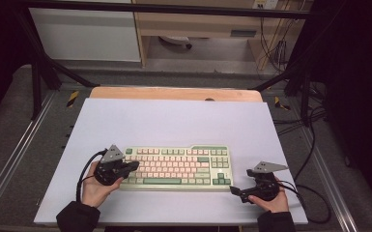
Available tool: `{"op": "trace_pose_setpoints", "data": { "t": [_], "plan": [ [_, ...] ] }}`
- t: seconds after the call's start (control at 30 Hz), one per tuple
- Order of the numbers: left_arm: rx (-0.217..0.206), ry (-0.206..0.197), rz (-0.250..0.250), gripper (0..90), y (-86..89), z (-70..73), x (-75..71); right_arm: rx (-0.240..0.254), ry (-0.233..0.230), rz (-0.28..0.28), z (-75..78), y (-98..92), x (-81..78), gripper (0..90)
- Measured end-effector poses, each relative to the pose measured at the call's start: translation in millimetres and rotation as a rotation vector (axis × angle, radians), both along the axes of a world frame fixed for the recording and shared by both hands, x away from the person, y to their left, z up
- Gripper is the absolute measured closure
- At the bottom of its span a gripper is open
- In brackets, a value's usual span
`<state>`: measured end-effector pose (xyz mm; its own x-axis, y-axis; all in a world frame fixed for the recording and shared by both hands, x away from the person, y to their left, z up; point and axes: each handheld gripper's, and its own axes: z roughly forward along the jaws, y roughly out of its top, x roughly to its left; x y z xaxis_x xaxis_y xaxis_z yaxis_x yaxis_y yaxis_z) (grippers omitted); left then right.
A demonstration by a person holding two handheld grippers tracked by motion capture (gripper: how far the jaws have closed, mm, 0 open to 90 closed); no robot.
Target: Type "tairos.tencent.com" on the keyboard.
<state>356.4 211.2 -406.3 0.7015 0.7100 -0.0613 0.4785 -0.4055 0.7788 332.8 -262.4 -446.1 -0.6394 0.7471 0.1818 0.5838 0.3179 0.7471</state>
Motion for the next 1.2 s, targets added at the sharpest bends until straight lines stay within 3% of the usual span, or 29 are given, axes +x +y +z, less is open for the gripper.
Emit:
{"op": "trace_pose_setpoints", "data": {
  "t": [0.57, 1.2],
  "plan": [
    [0.035, -0.002, -0.027, 89.9, -26.5, -1.6, 12.1, 0.0, 0.001, 0.001, -0.1, 0.1, 0.0, 0.4],
    [0.04, 0.011, -0.031, 89.8, -58.5, -9.8, 25.3, -0.003, 0.005, 0.001, -0.5, 0.5, 0.0, 0.4]
  ]
}}
